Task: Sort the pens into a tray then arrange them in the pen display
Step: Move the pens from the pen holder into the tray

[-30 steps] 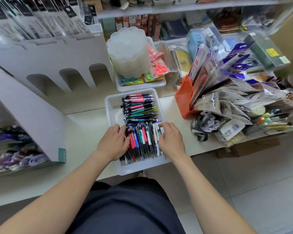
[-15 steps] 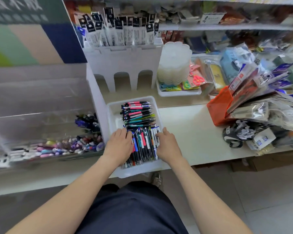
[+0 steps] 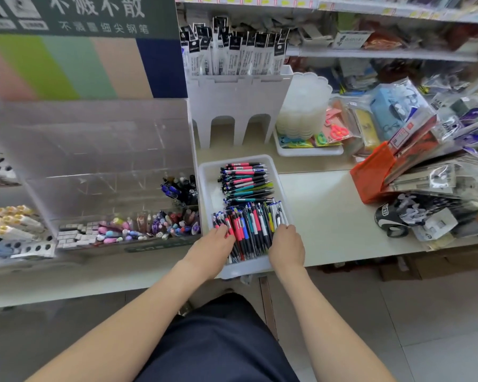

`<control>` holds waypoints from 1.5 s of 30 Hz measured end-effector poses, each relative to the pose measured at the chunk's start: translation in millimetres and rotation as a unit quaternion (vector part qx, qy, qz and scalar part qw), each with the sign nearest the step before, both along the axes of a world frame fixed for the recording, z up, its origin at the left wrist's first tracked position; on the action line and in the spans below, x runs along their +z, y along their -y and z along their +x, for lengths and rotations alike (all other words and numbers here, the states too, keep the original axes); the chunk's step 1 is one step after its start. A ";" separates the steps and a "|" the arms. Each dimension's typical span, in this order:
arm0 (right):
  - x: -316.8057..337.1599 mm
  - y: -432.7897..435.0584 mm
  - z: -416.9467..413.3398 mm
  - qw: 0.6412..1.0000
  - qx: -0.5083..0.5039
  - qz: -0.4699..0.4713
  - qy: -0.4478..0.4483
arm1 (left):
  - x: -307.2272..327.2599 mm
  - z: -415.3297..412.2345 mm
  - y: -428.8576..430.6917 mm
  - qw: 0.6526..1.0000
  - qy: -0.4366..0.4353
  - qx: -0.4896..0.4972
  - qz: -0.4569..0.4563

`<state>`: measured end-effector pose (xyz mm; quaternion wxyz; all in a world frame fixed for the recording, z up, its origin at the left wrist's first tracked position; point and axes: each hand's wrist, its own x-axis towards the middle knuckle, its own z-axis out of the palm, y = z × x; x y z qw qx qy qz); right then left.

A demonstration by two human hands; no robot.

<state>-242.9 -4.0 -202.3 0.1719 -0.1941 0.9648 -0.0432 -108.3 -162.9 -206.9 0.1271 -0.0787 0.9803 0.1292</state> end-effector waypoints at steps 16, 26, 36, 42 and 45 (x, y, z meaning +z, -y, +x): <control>-16.8 16.5 -14.2 0.993 0.069 -0.085 -0.045 | -18.2 -6.8 -9.5 0.997 -0.029 0.061 -0.040; -18.4 45.4 -34.1 0.997 -0.008 -0.044 0.066 | -10.8 -15.3 -7.3 0.996 -0.032 0.078 0.015; -24.3 46.1 -26.7 0.994 0.025 -0.057 0.094 | -3.0 -20.0 -6.0 0.995 -0.042 0.087 0.029; -14.7 50.4 -20.3 0.993 0.056 -0.064 0.084 | -3.6 -25.3 0.7 0.994 0.005 0.096 0.049; -16.8 46.7 -26.5 0.990 0.042 -0.089 0.100 | -2.5 -27.6 -0.8 0.994 0.018 0.096 0.056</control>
